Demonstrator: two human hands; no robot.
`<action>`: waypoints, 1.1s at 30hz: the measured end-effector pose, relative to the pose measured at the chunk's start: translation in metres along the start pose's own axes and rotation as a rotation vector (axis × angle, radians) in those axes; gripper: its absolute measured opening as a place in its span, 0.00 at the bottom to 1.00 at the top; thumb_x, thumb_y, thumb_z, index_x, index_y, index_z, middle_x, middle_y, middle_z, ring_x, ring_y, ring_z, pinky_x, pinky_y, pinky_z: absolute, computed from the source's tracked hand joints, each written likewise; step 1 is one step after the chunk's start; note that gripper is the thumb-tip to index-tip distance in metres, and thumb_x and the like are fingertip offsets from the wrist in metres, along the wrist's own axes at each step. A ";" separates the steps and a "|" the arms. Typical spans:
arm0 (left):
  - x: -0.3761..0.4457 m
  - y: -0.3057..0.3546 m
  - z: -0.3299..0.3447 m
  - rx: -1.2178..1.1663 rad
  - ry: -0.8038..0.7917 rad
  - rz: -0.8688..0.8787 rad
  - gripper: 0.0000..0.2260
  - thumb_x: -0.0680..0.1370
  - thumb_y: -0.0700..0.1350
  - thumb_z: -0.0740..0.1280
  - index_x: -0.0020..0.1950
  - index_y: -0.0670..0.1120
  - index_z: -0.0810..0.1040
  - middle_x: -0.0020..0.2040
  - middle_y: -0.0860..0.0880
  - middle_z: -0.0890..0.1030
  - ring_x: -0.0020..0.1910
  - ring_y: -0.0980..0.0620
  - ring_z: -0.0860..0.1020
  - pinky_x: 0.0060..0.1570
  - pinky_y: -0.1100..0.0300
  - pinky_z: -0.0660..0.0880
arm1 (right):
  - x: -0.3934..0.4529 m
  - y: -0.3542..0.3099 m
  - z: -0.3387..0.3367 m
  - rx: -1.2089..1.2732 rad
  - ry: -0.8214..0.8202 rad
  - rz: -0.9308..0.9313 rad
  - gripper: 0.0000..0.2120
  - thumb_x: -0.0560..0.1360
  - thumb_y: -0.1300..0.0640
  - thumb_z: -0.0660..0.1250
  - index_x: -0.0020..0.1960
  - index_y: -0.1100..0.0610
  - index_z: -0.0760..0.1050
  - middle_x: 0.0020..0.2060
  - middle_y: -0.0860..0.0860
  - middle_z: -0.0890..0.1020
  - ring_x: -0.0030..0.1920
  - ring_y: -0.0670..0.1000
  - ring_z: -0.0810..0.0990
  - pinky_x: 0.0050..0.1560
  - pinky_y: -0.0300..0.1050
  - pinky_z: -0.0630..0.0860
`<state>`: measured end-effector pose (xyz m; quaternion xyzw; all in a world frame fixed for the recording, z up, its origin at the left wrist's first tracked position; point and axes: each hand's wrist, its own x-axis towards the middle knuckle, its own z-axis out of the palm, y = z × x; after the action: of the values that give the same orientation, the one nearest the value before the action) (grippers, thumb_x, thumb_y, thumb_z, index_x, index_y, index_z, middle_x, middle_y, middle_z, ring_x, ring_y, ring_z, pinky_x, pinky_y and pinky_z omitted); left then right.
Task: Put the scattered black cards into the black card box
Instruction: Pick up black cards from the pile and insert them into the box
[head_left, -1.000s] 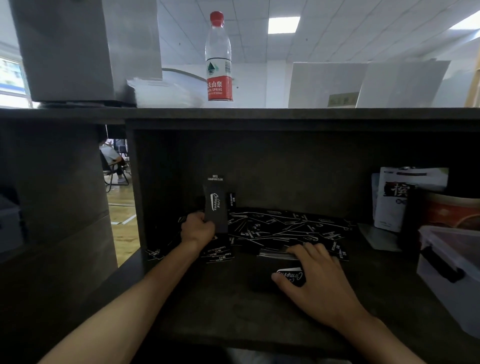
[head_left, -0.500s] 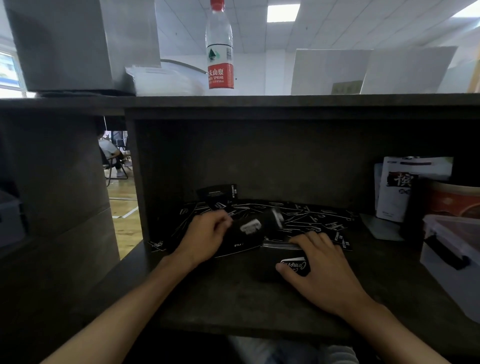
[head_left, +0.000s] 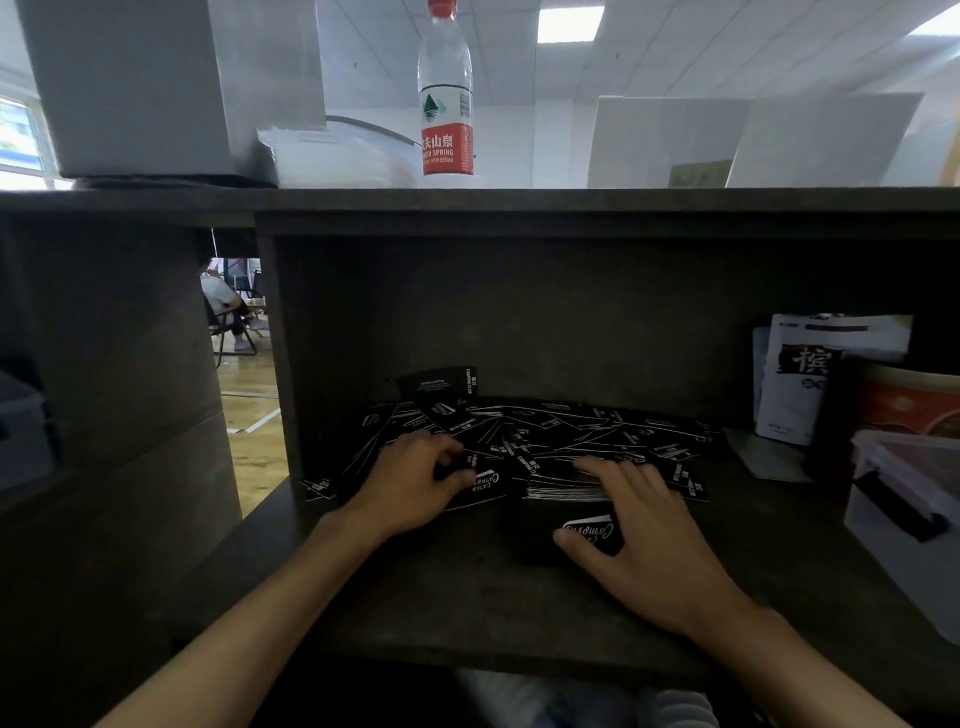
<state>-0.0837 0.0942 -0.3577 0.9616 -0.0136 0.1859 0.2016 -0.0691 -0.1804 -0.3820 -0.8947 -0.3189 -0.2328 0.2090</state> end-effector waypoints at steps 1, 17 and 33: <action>-0.001 -0.007 0.002 0.169 -0.013 -0.053 0.23 0.75 0.61 0.67 0.66 0.53 0.75 0.60 0.50 0.76 0.62 0.50 0.73 0.64 0.53 0.69 | 0.000 0.000 0.001 -0.018 -0.004 -0.006 0.31 0.71 0.27 0.55 0.70 0.38 0.62 0.58 0.36 0.68 0.60 0.41 0.65 0.62 0.49 0.69; -0.009 0.045 0.006 -0.665 -0.169 0.076 0.12 0.82 0.39 0.61 0.53 0.50 0.83 0.49 0.51 0.85 0.51 0.55 0.83 0.50 0.64 0.78 | 0.000 -0.002 -0.003 -0.014 -0.042 -0.015 0.32 0.70 0.26 0.54 0.70 0.39 0.63 0.74 0.37 0.58 0.76 0.39 0.49 0.75 0.51 0.56; 0.140 -0.059 -0.007 -0.108 -0.206 -0.291 0.32 0.74 0.54 0.73 0.74 0.47 0.66 0.71 0.45 0.71 0.68 0.47 0.71 0.64 0.63 0.66 | 0.005 0.006 0.002 -0.048 -0.095 0.004 0.40 0.66 0.23 0.51 0.74 0.31 0.45 0.56 0.32 0.56 0.60 0.35 0.56 0.67 0.42 0.60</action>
<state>0.0502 0.1578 -0.3239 0.9551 0.0949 0.0541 0.2753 -0.0612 -0.1810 -0.3818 -0.9102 -0.3209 -0.1972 0.1726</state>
